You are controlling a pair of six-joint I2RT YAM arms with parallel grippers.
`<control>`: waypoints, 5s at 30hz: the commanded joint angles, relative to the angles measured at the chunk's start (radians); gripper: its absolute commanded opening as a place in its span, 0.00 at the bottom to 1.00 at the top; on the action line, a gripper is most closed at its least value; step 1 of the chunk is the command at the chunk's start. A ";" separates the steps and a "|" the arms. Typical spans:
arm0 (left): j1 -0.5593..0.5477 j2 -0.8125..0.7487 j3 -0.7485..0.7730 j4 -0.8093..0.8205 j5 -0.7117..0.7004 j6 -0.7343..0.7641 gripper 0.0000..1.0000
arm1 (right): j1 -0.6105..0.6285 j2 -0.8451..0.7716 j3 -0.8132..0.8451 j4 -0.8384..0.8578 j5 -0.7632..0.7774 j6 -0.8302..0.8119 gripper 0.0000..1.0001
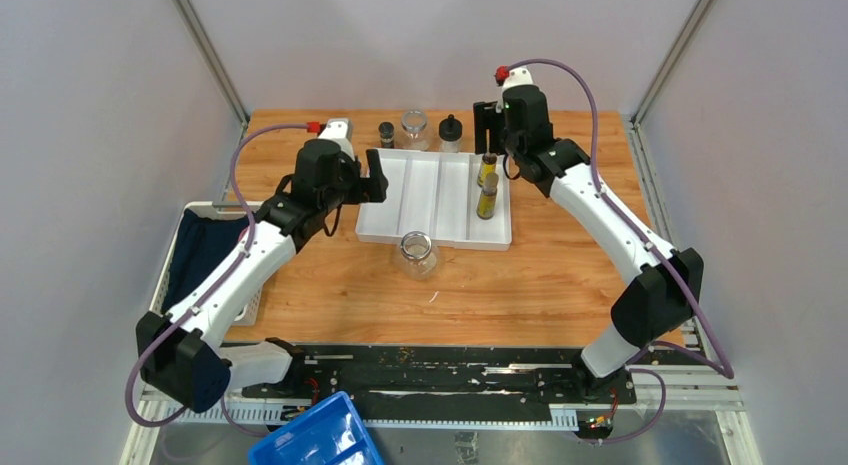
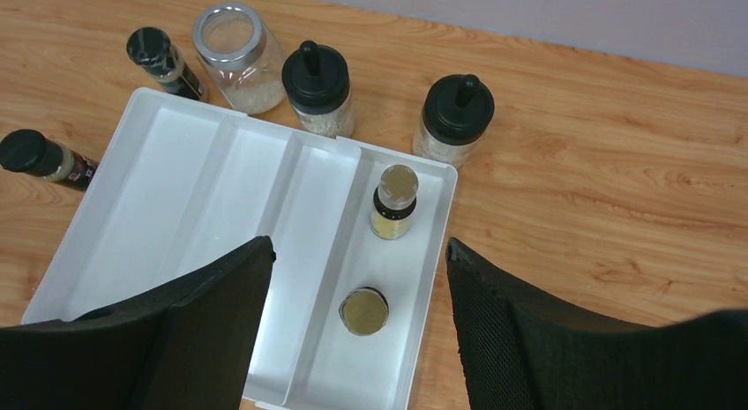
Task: Organize the condiment bottles
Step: Pick up the bottle from the corner of the board.
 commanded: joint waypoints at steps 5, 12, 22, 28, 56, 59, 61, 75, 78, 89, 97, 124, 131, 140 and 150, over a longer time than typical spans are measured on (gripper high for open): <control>-0.009 0.185 0.148 0.109 0.049 0.123 1.00 | 0.010 0.022 0.075 -0.025 0.037 -0.033 0.76; -0.015 0.431 0.371 0.090 0.078 0.214 1.00 | -0.022 0.035 0.107 -0.021 0.023 -0.025 0.76; -0.016 0.731 0.651 0.065 0.071 0.305 1.00 | -0.072 0.058 0.112 0.014 -0.020 -0.020 0.76; -0.015 0.848 0.770 0.104 0.054 0.330 1.00 | -0.085 0.073 0.111 0.032 -0.046 -0.020 0.76; 0.083 1.188 1.126 0.150 0.165 0.184 1.00 | -0.086 0.101 0.098 0.084 -0.072 -0.064 0.76; 0.083 1.206 1.163 0.128 0.176 0.187 1.00 | -0.086 0.107 0.102 0.085 -0.076 -0.064 0.76; 0.083 1.216 1.181 0.114 0.179 0.186 1.00 | -0.086 0.108 0.103 0.087 -0.076 -0.066 0.77; 0.068 1.262 1.263 0.029 0.145 0.151 1.00 | -0.088 0.125 0.124 0.091 -0.075 -0.072 0.77; 0.068 1.267 1.284 0.014 0.139 0.144 1.00 | -0.088 0.128 0.133 0.090 -0.078 -0.071 0.77; 0.066 1.271 1.293 0.014 0.142 0.127 1.00 | -0.090 0.143 0.153 0.083 -0.080 -0.076 0.77; 0.016 1.236 1.345 0.009 0.149 0.225 1.00 | -0.095 0.152 0.167 0.078 -0.088 -0.074 0.77; -0.067 1.277 1.356 -0.049 0.250 0.275 1.00 | -0.108 0.134 0.140 0.090 -0.102 -0.070 0.77; -0.074 1.309 1.381 -0.047 0.237 0.239 1.00 | -0.118 0.140 0.131 0.101 -0.117 -0.068 0.77; -0.074 1.356 1.411 -0.020 0.192 0.169 1.00 | -0.136 0.146 0.123 0.101 -0.133 -0.068 0.77; -0.074 1.383 1.420 0.015 0.167 0.137 1.00 | -0.144 0.164 0.127 0.101 -0.144 -0.068 0.76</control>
